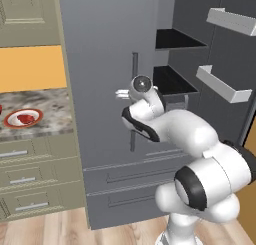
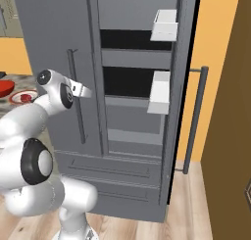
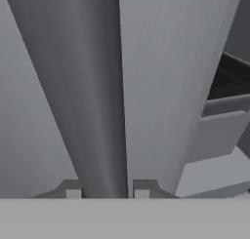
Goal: Place one of the steaks on the plate and the other in the bowl. Then place the bowl in the fridge.
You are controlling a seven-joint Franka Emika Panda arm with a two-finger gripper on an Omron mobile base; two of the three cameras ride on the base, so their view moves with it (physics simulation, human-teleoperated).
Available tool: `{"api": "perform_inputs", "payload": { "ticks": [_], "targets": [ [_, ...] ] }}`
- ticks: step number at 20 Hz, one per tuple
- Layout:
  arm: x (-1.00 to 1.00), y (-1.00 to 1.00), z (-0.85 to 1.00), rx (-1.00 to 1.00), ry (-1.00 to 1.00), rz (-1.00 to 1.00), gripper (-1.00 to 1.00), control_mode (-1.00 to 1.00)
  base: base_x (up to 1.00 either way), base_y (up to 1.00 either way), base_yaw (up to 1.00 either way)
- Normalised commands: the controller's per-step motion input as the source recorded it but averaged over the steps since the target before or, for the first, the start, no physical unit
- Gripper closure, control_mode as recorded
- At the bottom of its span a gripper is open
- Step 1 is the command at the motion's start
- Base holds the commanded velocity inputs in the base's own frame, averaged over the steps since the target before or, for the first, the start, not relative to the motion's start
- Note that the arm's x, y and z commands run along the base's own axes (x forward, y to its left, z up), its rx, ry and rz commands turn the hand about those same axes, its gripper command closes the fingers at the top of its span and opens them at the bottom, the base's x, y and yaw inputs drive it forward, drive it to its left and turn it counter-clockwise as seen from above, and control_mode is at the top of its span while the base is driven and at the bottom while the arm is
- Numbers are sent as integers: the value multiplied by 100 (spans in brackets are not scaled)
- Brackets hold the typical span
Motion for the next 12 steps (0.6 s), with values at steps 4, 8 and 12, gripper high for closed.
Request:
{"api": "perform_inputs", "payload": {
  "ticks": [4,8,12],
  "targets": [
    [-100,20,3,-9,0,-16,100,-100,0,0,0],
    [-99,84,0,-16,0,-30,100,-100,0,0,0],
    [-59,87,-2,-16,8,-43,100,-100,0,0,0]
  ]
}}
